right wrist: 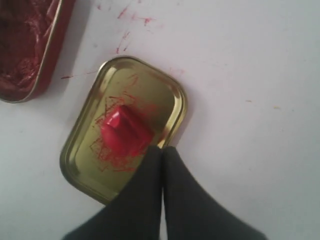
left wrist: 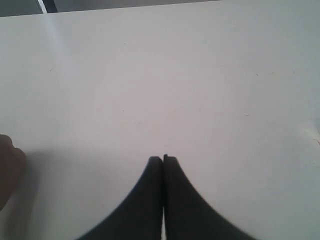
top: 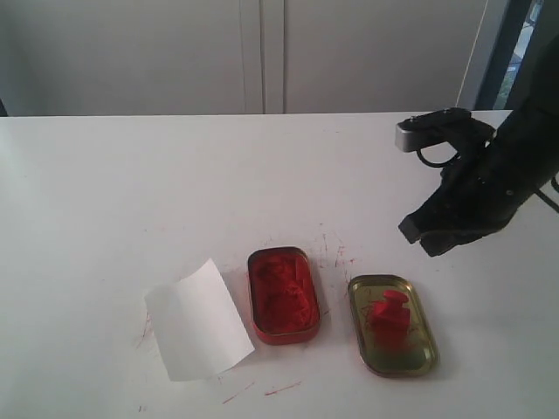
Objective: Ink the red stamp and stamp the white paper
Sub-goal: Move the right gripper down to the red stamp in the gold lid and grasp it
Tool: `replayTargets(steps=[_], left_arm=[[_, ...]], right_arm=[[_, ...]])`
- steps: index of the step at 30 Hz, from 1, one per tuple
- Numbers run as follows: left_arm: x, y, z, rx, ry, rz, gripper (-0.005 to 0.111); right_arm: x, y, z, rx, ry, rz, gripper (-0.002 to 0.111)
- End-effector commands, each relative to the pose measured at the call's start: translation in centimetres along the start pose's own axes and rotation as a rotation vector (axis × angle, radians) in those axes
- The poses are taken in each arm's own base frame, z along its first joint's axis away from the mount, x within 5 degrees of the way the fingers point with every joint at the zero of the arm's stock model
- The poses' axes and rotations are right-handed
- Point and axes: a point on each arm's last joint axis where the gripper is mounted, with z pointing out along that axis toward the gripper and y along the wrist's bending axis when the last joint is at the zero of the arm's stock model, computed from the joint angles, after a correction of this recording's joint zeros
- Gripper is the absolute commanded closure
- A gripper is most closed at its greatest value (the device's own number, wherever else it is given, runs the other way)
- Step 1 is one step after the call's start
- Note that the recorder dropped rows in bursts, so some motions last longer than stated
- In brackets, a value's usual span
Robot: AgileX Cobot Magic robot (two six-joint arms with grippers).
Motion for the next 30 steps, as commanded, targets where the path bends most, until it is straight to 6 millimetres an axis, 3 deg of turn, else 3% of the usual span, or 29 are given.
replayTargets(steps=[1,10,15,24,30], left_arm=[[0.2,0.0,0.0,0.0,0.004,-0.002,0.107],[0.2,0.0,0.0,0.0,0.004,-0.002,0.107],[0.2,0.0,0.0,0.0,0.004,-0.002,0.107],[0.2,0.0,0.0,0.0,0.004,-0.002,0.107],[0.2,0.0,0.0,0.0,0.004,-0.002,0.107]], right_arm=[[-0.5,1.3,0.4,-0.036,0.002,-0.109,0.108],[-1.0,4.1,0.9,-0.064,0.009,-0.381,0.108],[-0.9,4.3,1.1,-0.045,0.028,-0.46,0.108],[-1.1,3.8,2.9,-0.044,0.065,-0.459,0.078],[-1.1,3.5,3.8,-0.042,0.088,-0.463,0.076]])
